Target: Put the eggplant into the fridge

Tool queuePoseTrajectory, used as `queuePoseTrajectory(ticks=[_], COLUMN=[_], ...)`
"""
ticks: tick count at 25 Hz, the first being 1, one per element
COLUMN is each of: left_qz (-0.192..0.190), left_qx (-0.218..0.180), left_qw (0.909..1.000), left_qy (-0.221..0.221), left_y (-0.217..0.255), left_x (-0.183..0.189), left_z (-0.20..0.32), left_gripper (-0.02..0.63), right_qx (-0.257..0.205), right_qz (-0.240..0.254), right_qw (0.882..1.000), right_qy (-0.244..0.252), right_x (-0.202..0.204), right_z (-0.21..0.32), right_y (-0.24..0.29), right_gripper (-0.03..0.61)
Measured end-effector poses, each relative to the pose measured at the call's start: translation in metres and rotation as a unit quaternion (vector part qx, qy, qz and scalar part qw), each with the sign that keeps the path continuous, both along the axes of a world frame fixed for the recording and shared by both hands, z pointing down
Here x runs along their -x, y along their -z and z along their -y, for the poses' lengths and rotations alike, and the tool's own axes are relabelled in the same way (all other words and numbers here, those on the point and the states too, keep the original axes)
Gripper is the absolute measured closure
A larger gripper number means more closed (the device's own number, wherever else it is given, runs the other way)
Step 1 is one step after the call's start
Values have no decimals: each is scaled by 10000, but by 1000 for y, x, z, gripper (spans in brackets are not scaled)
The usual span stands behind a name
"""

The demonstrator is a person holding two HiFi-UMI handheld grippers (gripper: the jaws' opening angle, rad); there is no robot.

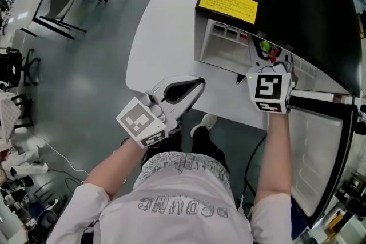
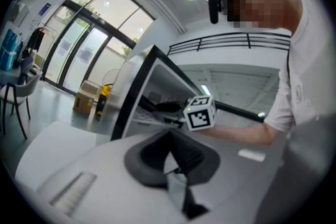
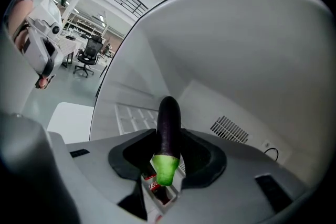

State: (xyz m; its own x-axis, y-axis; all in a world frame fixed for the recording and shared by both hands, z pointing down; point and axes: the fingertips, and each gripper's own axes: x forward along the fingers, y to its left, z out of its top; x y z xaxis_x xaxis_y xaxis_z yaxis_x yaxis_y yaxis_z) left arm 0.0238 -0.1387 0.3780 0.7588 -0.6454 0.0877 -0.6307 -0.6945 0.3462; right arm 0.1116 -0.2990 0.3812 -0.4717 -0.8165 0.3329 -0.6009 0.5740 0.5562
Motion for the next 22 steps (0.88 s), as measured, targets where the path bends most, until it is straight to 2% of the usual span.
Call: queuePoseTrajectory(ticks=[22], left_qz=[-16], left_qx=[-23], left_qw=[9999], left_qy=[129], left_y=[3], left_x=[4], left_z=[0], left_gripper=[607], right_qx=[241], right_qz=[85], right_qw=[9997], right_qy=[48], right_x=[6], right_z=[9], right_y=[-11], right_gripper=[420])
